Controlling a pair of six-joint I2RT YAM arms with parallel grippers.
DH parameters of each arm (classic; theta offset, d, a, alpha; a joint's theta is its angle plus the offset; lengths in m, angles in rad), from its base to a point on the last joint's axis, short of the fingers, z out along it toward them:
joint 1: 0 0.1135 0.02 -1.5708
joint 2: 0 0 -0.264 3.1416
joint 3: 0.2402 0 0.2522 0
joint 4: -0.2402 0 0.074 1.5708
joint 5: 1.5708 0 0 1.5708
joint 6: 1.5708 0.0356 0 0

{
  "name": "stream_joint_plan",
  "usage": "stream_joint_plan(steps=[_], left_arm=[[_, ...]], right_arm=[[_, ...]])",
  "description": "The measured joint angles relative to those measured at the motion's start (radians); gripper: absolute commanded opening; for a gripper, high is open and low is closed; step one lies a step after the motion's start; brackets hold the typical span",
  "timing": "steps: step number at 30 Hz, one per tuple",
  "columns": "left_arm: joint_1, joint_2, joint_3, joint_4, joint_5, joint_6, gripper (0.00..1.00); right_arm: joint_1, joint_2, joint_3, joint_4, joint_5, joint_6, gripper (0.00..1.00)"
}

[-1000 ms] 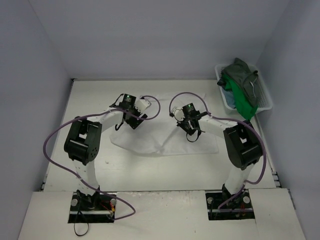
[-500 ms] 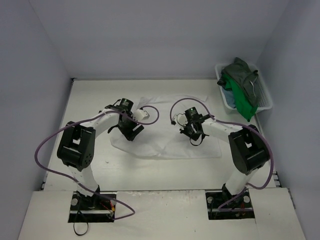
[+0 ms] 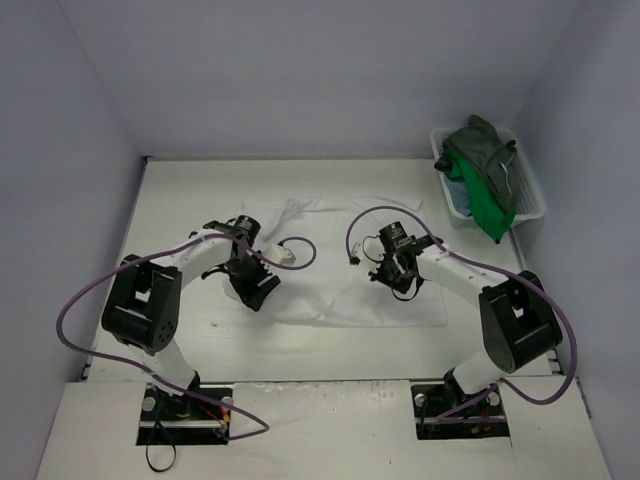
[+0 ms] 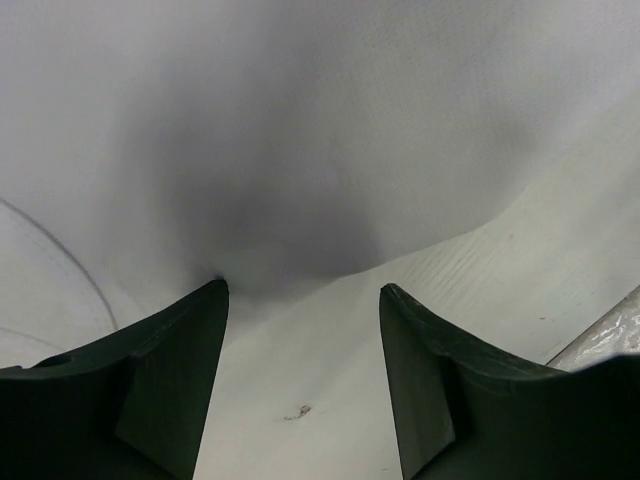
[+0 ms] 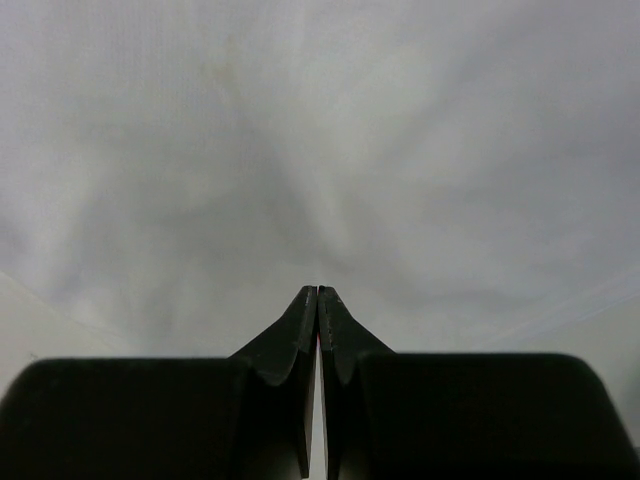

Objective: Fold and stack the t-shirts
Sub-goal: Flatten the tshirt out

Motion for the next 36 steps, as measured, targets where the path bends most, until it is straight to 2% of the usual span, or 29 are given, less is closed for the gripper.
stream_joint_plan(steps=[5,10,14,17,20,27,36], left_arm=[[0.0,-0.12,0.027,0.034,-0.031,-0.01,0.58],[0.0,-0.167,0.231,0.072,-0.052,-0.023,0.59],[0.0,-0.156,0.3,0.168,-0.076,-0.034,0.61],[0.0,-0.087,0.319,0.233,-0.1,-0.042,0.63],[0.0,0.053,0.362,0.29,-0.138,-0.046,0.63],[0.002,0.341,0.426,0.365,-0.235,-0.043,0.63],[0.018,0.372,0.504,0.464,-0.327,-0.032,0.63]], right_arm=[[-0.001,0.0,0.028,-0.019,-0.015,0.006,0.0],[-0.001,0.003,0.122,-0.021,-0.033,0.021,0.0],[-0.001,0.041,0.181,-0.002,-0.047,0.041,0.01],[-0.003,0.097,0.215,0.012,-0.056,0.055,0.04],[-0.007,0.142,0.233,0.022,-0.066,0.072,0.04],[-0.017,0.151,0.233,0.03,-0.09,0.096,0.03],[-0.026,0.088,0.202,0.032,-0.104,0.097,0.02]])
